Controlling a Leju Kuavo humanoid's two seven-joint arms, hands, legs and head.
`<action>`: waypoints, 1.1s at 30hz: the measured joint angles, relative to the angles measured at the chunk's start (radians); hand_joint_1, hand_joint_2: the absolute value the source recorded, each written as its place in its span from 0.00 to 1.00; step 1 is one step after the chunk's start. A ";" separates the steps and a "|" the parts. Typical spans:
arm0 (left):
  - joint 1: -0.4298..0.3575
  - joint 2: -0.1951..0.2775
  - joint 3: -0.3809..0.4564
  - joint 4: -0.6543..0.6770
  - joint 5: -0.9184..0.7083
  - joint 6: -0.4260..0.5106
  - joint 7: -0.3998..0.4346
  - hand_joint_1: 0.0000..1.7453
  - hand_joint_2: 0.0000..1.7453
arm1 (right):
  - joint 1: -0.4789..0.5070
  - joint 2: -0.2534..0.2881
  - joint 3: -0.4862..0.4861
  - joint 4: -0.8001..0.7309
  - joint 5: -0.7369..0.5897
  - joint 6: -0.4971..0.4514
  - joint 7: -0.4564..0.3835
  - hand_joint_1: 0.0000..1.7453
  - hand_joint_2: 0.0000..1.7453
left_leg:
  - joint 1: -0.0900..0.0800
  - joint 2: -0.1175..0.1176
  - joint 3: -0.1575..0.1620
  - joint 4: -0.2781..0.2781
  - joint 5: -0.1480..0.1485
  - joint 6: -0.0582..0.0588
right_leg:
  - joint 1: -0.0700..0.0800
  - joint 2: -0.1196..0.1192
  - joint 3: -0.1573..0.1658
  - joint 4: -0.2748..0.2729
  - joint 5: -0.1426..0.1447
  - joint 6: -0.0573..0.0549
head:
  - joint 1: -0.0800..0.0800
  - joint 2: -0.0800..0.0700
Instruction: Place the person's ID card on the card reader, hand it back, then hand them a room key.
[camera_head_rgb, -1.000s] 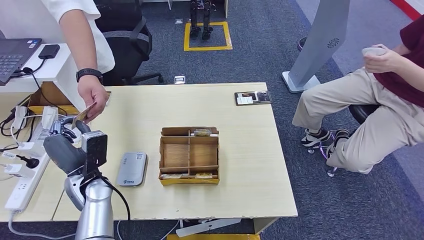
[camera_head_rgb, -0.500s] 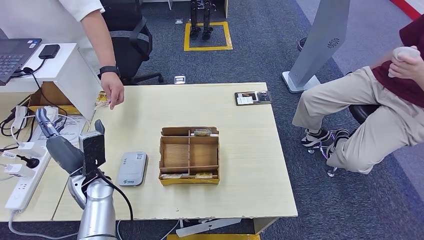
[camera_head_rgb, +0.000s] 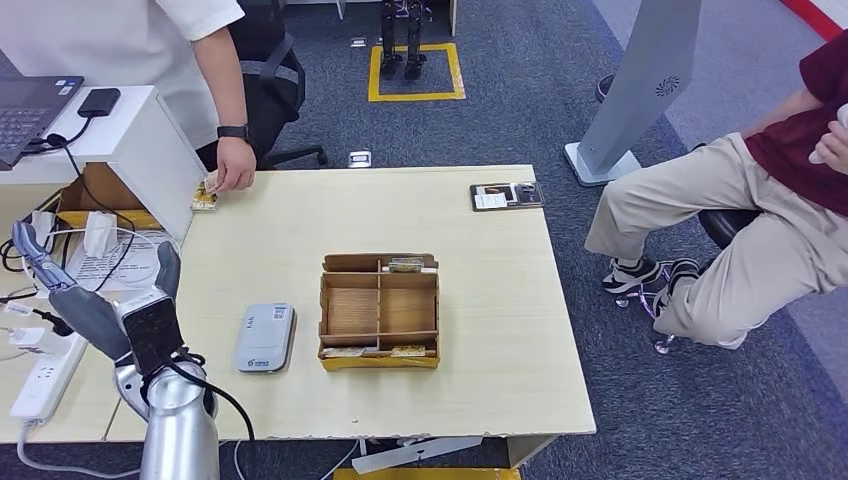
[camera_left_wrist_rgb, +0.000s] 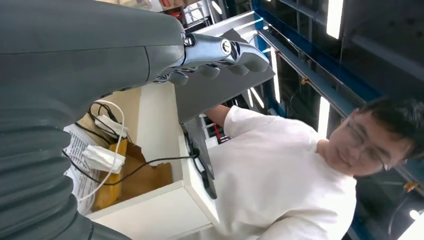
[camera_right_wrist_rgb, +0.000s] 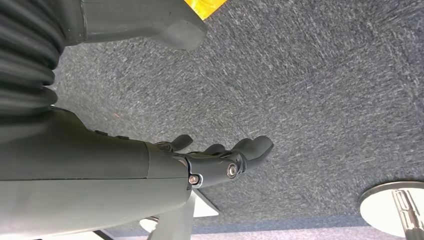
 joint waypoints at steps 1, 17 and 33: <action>0.014 0.003 -0.010 -0.017 0.023 0.000 -0.008 0.00 1.00 | 0.000 0.000 0.000 -0.001 -0.002 0.000 0.000 0.00 1.00 | 0.000 0.000 0.000 0.000 0.000 0.000 | 0.000 0.000 0.000 0.000 0.000 0.000 | 0.000 0.000; 0.324 0.090 -0.365 -0.313 0.116 -0.001 -0.021 0.00 1.00 | 0.007 0.000 0.000 -0.023 -0.039 0.000 -0.014 0.00 1.00 | 0.000 0.001 0.000 0.000 -0.001 0.001 | 0.000 0.001 -0.001 0.000 -0.001 0.001 | 0.000 0.000; 0.341 0.272 -0.611 -0.328 -0.073 -0.040 -0.021 0.00 1.00 | 0.007 -0.013 0.000 0.000 -0.041 0.000 -0.027 0.00 1.00 | 0.000 0.001 0.000 0.000 -0.001 0.001 | 0.000 0.001 -0.001 0.000 -0.001 0.000 | 0.000 0.000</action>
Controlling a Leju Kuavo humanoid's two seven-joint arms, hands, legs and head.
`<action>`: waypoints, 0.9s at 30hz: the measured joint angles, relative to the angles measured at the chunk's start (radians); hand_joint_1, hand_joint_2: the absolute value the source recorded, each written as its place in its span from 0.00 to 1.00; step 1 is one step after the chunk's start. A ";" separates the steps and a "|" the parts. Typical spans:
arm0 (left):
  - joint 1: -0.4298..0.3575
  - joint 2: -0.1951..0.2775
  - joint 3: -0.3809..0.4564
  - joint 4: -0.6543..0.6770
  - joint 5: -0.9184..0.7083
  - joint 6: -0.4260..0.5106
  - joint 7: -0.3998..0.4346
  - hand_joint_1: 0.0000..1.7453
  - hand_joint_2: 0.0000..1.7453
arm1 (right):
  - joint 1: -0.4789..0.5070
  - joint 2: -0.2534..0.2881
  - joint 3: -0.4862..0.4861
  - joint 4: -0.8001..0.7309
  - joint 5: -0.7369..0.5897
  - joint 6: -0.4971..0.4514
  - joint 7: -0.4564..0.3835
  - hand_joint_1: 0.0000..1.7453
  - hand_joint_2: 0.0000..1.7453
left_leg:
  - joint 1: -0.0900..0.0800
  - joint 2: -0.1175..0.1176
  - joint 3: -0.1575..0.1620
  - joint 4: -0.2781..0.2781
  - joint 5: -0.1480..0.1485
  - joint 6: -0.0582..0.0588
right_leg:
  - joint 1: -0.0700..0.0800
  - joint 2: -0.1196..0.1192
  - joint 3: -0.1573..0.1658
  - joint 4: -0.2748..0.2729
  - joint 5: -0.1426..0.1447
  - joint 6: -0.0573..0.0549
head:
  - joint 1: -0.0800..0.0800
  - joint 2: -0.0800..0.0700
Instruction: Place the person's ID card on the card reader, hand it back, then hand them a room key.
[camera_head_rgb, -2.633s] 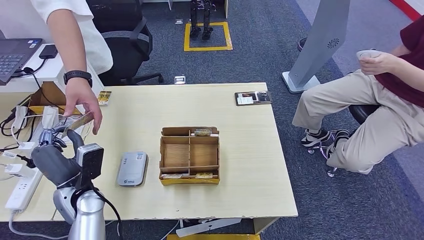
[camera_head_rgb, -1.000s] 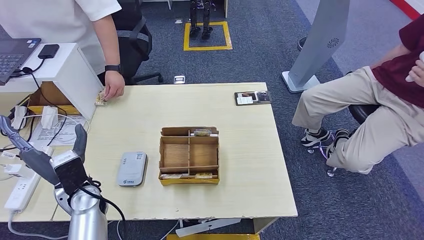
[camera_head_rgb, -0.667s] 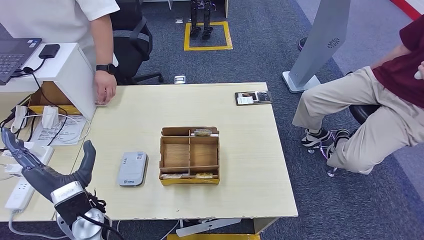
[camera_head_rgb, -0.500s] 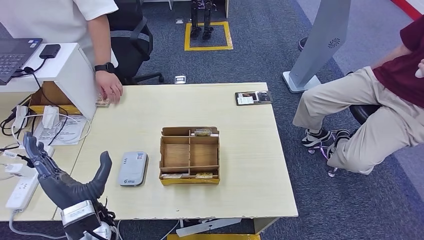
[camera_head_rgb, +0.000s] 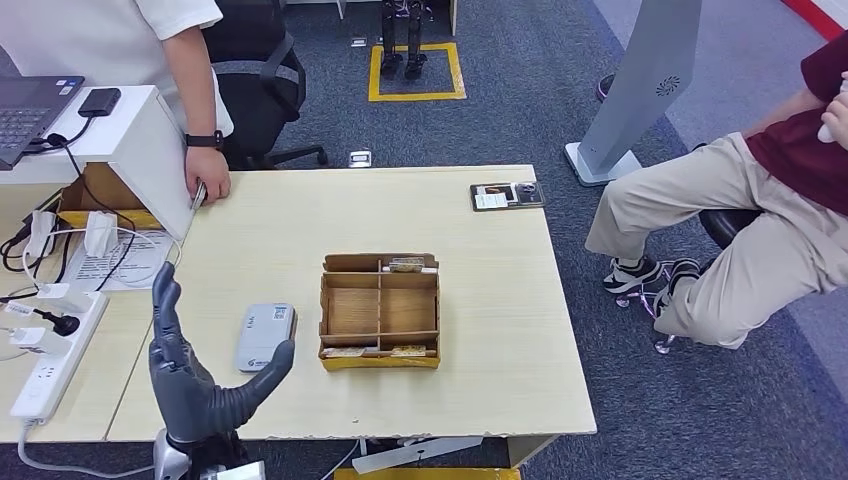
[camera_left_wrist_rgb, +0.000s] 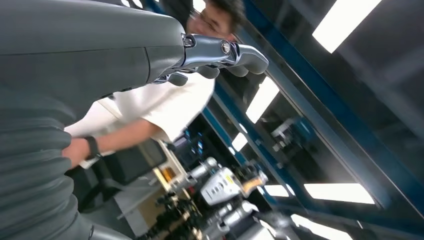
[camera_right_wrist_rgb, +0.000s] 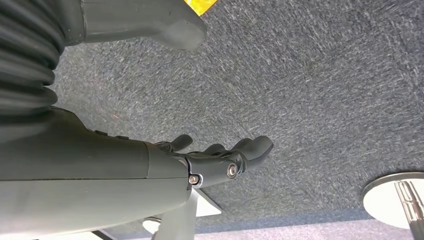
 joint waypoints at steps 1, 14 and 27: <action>-0.003 0.008 -0.015 0.004 -0.014 -0.008 0.000 0.00 1.00 | 0.000 -0.001 0.000 0.002 -0.001 0.000 -0.002 0.00 1.00 | 0.000 0.000 0.000 0.000 0.000 0.000 | 0.000 0.000 0.000 0.000 0.000 0.000 | 0.000 0.000; -0.041 0.057 -0.147 0.102 -0.093 -0.061 0.031 0.00 1.00 | 0.000 -0.005 0.000 0.018 -0.012 0.000 -0.014 0.00 1.00 | 0.000 0.000 0.000 0.000 0.000 0.000 | 0.000 0.000 0.000 0.000 0.000 0.000 | 0.000 0.000; -0.063 0.065 -0.173 0.157 -0.108 -0.069 0.049 0.00 1.00 | 0.000 -0.008 0.000 0.026 -0.017 0.000 -0.015 0.00 1.00 | 0.000 0.000 0.000 0.000 0.000 0.000 | 0.000 0.000 0.000 0.000 0.000 0.000 | 0.000 0.000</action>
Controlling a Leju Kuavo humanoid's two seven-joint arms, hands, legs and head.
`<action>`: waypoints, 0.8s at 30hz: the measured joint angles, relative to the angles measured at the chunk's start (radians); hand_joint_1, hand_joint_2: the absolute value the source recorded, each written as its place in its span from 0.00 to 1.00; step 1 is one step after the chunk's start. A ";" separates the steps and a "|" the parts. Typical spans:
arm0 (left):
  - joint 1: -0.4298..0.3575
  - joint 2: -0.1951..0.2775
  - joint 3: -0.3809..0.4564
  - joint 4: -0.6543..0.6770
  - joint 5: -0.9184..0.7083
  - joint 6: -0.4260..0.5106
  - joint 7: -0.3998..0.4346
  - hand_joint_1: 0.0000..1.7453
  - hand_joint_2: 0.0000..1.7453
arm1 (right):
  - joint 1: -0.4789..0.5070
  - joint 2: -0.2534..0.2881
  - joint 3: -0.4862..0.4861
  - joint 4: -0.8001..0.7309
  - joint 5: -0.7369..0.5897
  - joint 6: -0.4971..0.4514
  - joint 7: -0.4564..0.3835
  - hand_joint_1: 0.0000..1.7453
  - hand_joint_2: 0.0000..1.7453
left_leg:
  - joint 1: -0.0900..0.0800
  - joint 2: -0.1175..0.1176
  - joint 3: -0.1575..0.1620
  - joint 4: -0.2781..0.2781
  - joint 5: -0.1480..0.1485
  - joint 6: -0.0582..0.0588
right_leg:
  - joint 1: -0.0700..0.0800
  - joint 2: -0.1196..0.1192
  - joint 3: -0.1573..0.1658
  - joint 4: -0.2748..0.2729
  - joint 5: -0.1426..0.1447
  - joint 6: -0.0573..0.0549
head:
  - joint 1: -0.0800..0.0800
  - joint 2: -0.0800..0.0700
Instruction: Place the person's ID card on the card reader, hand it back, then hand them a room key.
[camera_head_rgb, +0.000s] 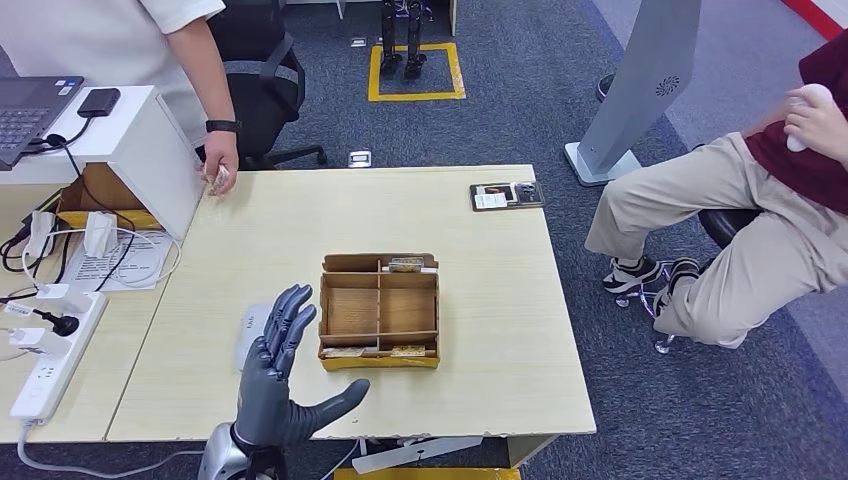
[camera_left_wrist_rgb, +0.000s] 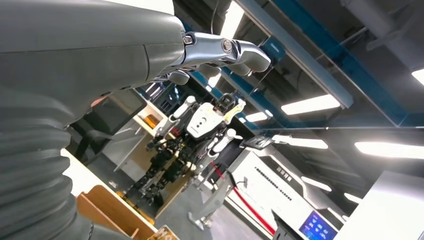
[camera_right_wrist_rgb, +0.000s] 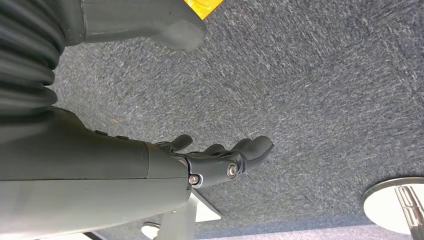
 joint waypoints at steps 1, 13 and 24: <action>-0.003 0.000 -0.001 0.006 -0.005 -0.001 0.006 0.00 1.00 | 0.000 0.000 0.000 0.001 -0.001 0.000 -0.001 0.00 1.00 | 0.000 0.000 0.000 0.000 0.000 0.000 | 0.000 0.000 0.000 0.000 0.000 0.000 | 0.000 0.000; -0.062 0.007 -0.024 0.155 -0.261 0.055 0.197 0.00 1.00 | 0.000 -0.005 0.003 0.015 -0.003 0.000 0.005 0.00 1.00 | 0.000 0.000 0.000 0.000 0.000 0.000 | 0.000 0.000 0.000 0.000 0.000 0.000 | 0.000 0.000; -0.134 0.063 -0.058 0.229 -0.475 -0.167 0.461 0.00 1.00 | 0.001 -0.007 0.003 0.019 -0.026 0.000 0.009 0.00 1.00 | 0.000 0.000 0.000 0.000 0.000 0.000 | 0.000 0.000 0.000 0.000 0.000 0.000 | 0.000 0.000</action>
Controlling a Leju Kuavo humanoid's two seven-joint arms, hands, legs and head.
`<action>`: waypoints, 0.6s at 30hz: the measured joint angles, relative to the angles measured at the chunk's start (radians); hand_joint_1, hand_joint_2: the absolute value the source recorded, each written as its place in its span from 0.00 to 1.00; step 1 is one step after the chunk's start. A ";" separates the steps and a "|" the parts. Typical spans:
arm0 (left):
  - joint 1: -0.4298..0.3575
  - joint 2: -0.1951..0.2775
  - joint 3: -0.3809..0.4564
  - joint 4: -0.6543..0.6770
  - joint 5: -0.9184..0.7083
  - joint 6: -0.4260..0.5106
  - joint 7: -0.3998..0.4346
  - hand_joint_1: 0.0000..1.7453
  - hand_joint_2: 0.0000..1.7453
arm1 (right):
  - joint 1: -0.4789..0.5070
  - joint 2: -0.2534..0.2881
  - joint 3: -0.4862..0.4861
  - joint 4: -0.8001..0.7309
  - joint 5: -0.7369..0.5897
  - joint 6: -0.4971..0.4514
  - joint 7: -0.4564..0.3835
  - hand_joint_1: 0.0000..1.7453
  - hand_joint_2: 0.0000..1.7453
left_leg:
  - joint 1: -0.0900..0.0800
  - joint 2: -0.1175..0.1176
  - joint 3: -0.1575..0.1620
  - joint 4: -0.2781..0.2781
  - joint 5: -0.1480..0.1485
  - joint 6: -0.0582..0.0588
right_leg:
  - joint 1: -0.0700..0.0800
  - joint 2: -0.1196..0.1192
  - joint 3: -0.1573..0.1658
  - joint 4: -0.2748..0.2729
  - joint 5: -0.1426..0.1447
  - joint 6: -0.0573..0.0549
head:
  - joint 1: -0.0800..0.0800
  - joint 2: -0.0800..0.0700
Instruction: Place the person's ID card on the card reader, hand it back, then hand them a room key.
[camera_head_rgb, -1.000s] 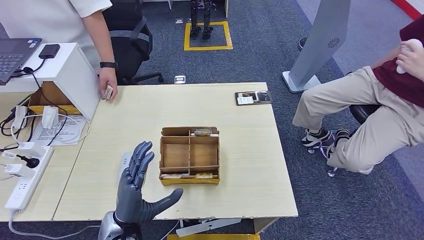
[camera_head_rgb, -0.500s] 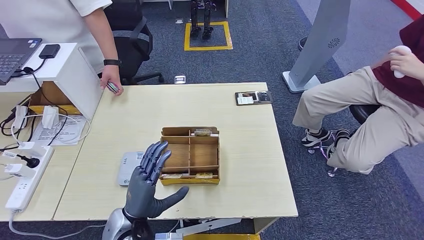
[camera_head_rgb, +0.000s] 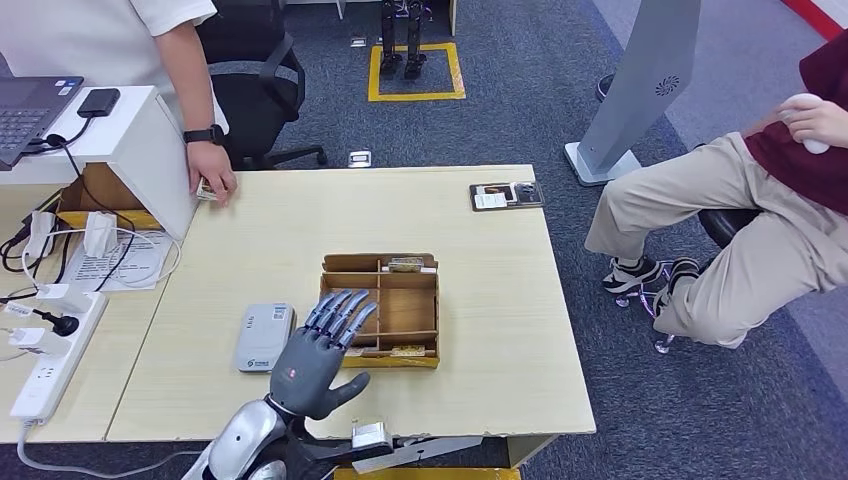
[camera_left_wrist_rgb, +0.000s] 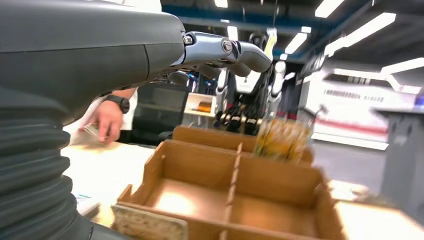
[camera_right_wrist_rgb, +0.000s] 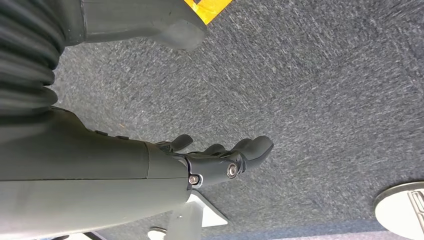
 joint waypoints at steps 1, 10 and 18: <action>-0.007 0.005 -0.003 0.001 -0.006 -0.016 0.012 0.00 1.00 | 0.000 0.000 0.000 0.000 -0.002 0.000 0.000 0.00 1.00 | 0.000 0.000 0.000 0.000 0.000 0.000 | 0.000 0.000 0.000 0.000 0.000 0.000 | 0.000 0.000; -0.033 0.032 -0.019 0.002 -0.011 -0.069 0.046 0.00 1.00 | 0.002 0.000 0.000 0.000 -0.008 0.000 0.001 0.00 1.00 | 0.000 0.000 0.000 0.000 0.000 0.000 | 0.000 0.000 0.000 0.000 0.000 0.000 | 0.000 0.000; -0.038 0.051 -0.031 0.002 -0.012 -0.085 0.061 0.00 1.00 | 0.004 0.000 0.000 0.000 -0.012 0.000 0.001 0.00 1.00 | 0.000 0.000 0.000 0.000 0.000 0.000 | 0.000 0.000 0.000 0.000 0.000 0.000 | 0.000 0.000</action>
